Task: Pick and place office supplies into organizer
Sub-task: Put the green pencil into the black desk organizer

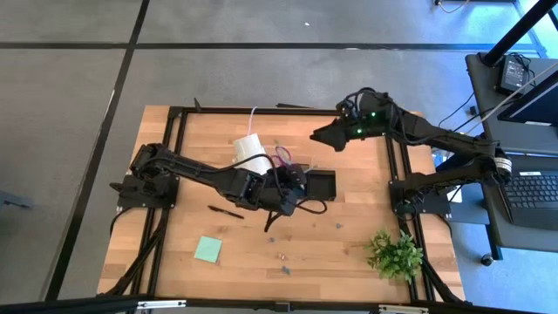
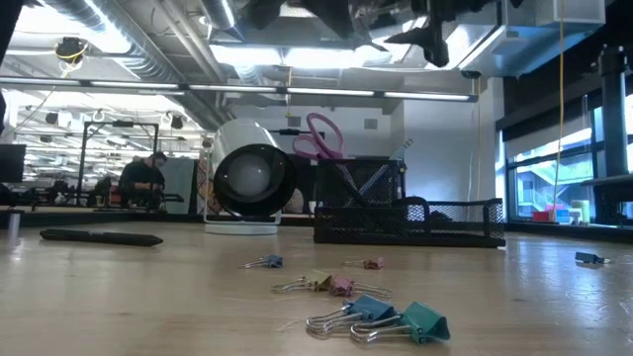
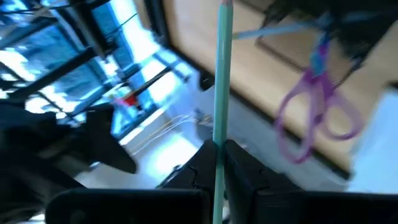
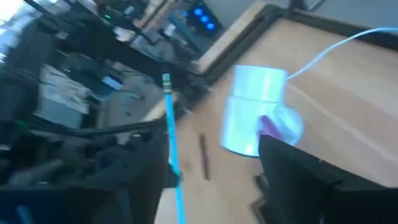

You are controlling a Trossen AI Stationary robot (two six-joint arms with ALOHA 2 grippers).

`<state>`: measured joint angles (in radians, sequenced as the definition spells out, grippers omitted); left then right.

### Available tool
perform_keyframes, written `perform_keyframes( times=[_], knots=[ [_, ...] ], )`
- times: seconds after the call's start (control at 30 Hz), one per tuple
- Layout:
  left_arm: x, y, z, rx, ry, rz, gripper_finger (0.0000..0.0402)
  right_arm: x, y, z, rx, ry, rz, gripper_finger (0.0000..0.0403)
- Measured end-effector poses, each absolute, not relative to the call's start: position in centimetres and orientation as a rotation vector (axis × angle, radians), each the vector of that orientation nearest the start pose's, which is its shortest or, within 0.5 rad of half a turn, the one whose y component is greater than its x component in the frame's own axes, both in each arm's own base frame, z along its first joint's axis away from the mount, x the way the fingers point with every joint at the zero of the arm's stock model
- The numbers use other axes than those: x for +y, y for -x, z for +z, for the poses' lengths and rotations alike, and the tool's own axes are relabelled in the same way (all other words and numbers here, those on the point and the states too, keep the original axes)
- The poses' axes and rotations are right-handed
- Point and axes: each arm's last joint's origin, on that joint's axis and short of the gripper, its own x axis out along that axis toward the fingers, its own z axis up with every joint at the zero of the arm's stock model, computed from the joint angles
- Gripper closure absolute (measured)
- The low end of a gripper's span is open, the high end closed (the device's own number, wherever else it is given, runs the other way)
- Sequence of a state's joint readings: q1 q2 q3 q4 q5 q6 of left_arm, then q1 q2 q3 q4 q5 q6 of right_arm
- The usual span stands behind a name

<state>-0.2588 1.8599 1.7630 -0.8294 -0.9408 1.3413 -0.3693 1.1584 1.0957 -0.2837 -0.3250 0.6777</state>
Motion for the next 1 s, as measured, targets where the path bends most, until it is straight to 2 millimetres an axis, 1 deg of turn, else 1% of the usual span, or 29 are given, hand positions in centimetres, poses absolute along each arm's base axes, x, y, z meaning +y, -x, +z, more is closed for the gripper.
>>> perform_keyframes(
  times=[0.1,0.23,0.4,0.5,0.7,0.87,1.0],
  knots=[
    [-8.0,-39.3,32.9,1.126,-1.825,0.022,0.0389,-8.2,-23.8,36.4,0.28,-0.773,-0.136,0.013],
    [-8.0,-39.9,33.5,1.087,-1.918,0.006,0.0389,-8.0,-23.9,37.3,0.251,-0.717,-0.11,0.0124],
    [-7.7,-40.6,34.0,1.01,-1.955,-0.028,0.0389,-7.5,-24.2,38.3,0.187,-0.65,-0.058,0.0124],
    [-7.5,-40.9,34.3,0.982,-1.975,-0.017,0.0389,-7.0,-24.4,38.3,0.194,-0.609,-0.034,0.0124],
    [-7.3,-41.3,34.7,0.931,-1.991,-0.009,0.0389,-6.4,-25.3,37.8,0.219,-0.6,-0.005,0.0124],
    [-6.8,-41.4,34.7,0.925,-1.992,-0.025,0.0389,-6.1,-26.0,37.7,0.209,-0.556,0.019,0.0124],
    [-6.3,-41.5,34.7,0.927,-1.987,-0.028,0.0389,-6.0,-26.1,37.8,0.193,-0.546,0.027,0.0124]
  ],
)
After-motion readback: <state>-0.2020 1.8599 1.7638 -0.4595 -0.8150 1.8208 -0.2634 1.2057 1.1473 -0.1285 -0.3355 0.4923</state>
